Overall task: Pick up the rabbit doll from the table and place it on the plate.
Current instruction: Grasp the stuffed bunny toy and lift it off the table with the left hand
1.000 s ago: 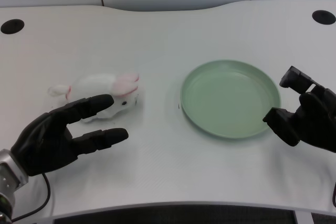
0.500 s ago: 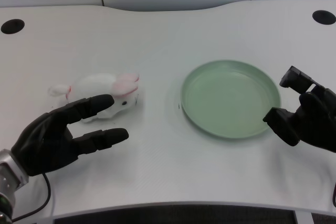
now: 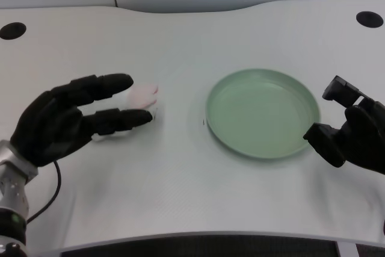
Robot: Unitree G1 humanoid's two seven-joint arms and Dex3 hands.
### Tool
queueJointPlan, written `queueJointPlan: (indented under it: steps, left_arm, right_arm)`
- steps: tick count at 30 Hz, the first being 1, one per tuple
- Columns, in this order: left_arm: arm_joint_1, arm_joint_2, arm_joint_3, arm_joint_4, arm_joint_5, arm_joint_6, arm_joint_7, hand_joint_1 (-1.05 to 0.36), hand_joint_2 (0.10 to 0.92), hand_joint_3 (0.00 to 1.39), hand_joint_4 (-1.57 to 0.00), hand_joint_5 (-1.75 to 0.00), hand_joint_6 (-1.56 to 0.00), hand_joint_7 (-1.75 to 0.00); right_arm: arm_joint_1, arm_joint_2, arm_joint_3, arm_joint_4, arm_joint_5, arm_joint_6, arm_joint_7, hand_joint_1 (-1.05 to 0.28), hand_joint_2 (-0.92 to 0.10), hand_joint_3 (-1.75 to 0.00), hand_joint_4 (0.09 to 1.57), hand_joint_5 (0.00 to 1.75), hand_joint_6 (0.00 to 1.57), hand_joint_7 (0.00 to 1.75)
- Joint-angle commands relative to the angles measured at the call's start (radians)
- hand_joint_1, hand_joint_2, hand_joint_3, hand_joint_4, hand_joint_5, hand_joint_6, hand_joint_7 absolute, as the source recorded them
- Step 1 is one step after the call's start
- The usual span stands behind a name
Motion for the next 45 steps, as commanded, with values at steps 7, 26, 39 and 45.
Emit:
queueJointPlan:
  steps: [7, 26, 39, 45]
  left_arm:
    - [-0.032, 0.009, -0.058, -0.097, 0.115, -0.488, 0.232, -0.78, 0.920, 0.08, -0.74, 0.00, -0.63, 0.00]
    - [-0.314, 0.205, -0.553, 0.249, 1.103, -0.746, 1.405, -0.93, 0.921, 0.29, -0.22, 0.00, -0.24, 0.00]
    - [-0.394, 0.103, -0.870, 0.433, 1.279, -0.264, 1.547, -1.05, 0.921, 0.36, -0.20, -0.01, -0.13, -0.01]
    - [-0.390, 0.085, -0.923, 0.446, 1.282, -0.186, 1.521, -1.05, 0.921, 0.36, -0.22, -0.02, -0.13, -0.01]
  right_arm:
    - [0.011, -0.013, 0.004, -0.012, 0.001, -0.002, 0.004, -0.67, -0.92, -0.04, 1.04, 1.75, 0.80, 1.75]
    - [0.018, -0.008, 0.004, -0.017, 0.000, -0.010, -0.012, -0.67, -0.92, -0.03, 1.04, 1.75, 0.79, 1.75]
    - [0.020, -0.006, 0.001, -0.024, 0.008, 0.008, -0.005, -0.66, -0.91, -0.02, 1.05, 1.75, 0.79, 1.75]
    - [0.017, -0.008, 0.000, -0.023, 0.009, 0.018, -0.002, -0.66, -0.92, -0.02, 1.04, 1.75, 0.79, 1.75]
